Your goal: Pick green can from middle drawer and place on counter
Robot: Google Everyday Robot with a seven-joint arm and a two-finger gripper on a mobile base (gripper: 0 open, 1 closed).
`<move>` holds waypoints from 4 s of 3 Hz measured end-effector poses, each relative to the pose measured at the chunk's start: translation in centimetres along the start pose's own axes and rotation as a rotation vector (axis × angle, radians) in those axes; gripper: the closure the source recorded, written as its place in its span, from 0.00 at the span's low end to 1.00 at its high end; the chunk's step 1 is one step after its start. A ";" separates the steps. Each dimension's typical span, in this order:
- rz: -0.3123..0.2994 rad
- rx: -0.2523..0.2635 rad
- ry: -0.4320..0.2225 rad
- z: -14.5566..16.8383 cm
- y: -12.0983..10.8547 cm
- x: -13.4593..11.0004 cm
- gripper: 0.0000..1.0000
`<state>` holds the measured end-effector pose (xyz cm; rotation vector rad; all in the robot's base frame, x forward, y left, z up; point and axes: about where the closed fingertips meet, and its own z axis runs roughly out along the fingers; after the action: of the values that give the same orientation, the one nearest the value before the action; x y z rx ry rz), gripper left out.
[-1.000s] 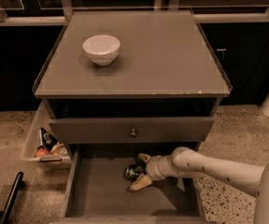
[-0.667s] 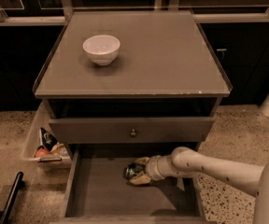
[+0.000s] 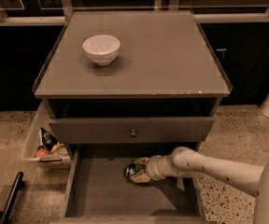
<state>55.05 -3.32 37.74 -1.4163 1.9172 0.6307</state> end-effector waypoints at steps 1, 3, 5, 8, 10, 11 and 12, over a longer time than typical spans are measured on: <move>0.000 0.000 0.000 0.0 0.0 0.0 1.00; 0.016 -0.013 0.003 -0.6 0.4 0.3 1.00; -0.050 -0.029 -0.065 -6.6 1.5 -3.5 1.00; -0.200 -0.013 -0.098 -19.2 0.2 -11.7 1.00; -0.219 -0.034 -0.110 -19.9 2.2 -12.0 1.00; -0.281 -0.051 -0.142 -22.1 5.0 -14.0 1.00; -0.357 -0.034 -0.163 -25.5 6.2 -17.3 1.00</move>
Offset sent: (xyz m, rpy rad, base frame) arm 0.0000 0.0000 0.0000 0.0000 0.0000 0.0000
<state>46.69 -8.68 67.61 -1.6247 1.4857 0.5874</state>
